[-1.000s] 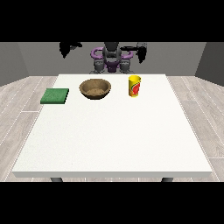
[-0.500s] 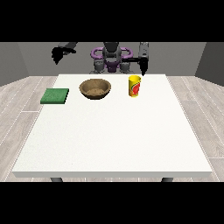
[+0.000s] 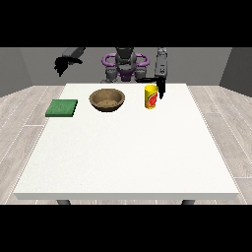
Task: Pick the cup and pour the ball into the bowl, then pick the bowl and place it on the pad
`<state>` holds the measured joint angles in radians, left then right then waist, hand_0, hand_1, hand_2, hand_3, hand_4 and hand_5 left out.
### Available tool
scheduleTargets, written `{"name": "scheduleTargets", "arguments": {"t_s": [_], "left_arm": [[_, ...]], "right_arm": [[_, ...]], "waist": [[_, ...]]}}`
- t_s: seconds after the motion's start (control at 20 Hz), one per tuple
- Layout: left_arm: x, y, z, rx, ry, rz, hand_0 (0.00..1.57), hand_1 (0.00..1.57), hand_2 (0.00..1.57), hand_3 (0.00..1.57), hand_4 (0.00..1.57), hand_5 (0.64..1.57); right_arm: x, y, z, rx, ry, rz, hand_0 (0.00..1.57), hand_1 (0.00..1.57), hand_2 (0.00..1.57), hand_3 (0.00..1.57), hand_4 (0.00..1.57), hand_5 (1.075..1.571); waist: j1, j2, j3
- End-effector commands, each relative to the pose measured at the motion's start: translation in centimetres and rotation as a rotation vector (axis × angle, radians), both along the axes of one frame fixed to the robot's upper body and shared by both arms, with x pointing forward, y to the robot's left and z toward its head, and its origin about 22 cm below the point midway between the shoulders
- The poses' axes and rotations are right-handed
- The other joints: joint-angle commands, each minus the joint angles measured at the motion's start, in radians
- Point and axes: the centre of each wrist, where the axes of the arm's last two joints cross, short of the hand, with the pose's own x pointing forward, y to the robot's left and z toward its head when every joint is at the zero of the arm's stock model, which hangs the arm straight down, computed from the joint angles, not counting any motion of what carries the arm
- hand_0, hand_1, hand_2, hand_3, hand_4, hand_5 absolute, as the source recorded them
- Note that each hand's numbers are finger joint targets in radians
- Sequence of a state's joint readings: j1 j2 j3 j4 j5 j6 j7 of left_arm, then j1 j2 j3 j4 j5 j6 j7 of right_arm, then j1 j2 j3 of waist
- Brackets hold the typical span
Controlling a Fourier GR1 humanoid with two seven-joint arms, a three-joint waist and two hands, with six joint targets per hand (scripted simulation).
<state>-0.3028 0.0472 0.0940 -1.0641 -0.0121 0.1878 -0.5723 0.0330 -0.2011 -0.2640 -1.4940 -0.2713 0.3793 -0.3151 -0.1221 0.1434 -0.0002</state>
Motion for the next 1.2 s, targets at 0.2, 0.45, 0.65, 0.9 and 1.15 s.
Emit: {"name": "scheduleTargets", "arguments": {"t_s": [0.2, 0.45, 0.65, 0.9, 1.15], "left_arm": [[-0.1, -0.9, -3.8, 0.085, 0.062, 0.089, 0.85, 0.85, 0.0, 0.0, 0.25, 1.455], [-1.6, -0.6, -6.4, 0.21, -0.025, 0.136, 1.31, 1.31, 1.57, 1.57, 1.19, 1.554], [0.6, -0.9, -4.6, 0.308, 0.048, 0.13, 1.3, 1.3, 1.57, 1.57, 1.22, 1.554], [3.2, -3.9, -1.5, 0.58, 0.038, 0.169, 1.32, 1.32, 1.57, 1.57, 1.22, 1.553], [5.0, -3.3, -0.5, 0.897, 0.08, 0.204, 1.31, 1.31, 1.57, 1.57, 1.24, 1.561]], "right_arm": [[-0.1, -2.8, 1.2, -0.003, 0.014, 0.055, 0.0, 0.0, 0.0, 0.0, 0.27, 1.569], [0.4, -5.1, 2.9, 0.015, -0.082, 0.03, 0.0, 0.0, 0.0, 0.0, 0.24, 1.57], [-0.4, -4.4, 0.5, 0.024, 0.018, 0.018, 0.0, 0.0, 0.0, 0.0, 0.36, 1.57], [1.8, -6.8, 2.7, 0.009, 0.109, -0.025, 0.0, 0.0, 0.0, 0.0, 0.47, 1.571], [2.9, -5.5, 3.2, -0.036, 0.143, -0.011, 0.0, 0.0, 0.0, 0.0, 0.58, 1.568]], "waist": [[-0.051, 0.016, -0.0001], [-0.071, 0.098, -0.0007], [-0.046, -0.001, 0.0001], [-0.014, -0.103, 0.0026], [-0.021, -0.155, 0.0046]]}}
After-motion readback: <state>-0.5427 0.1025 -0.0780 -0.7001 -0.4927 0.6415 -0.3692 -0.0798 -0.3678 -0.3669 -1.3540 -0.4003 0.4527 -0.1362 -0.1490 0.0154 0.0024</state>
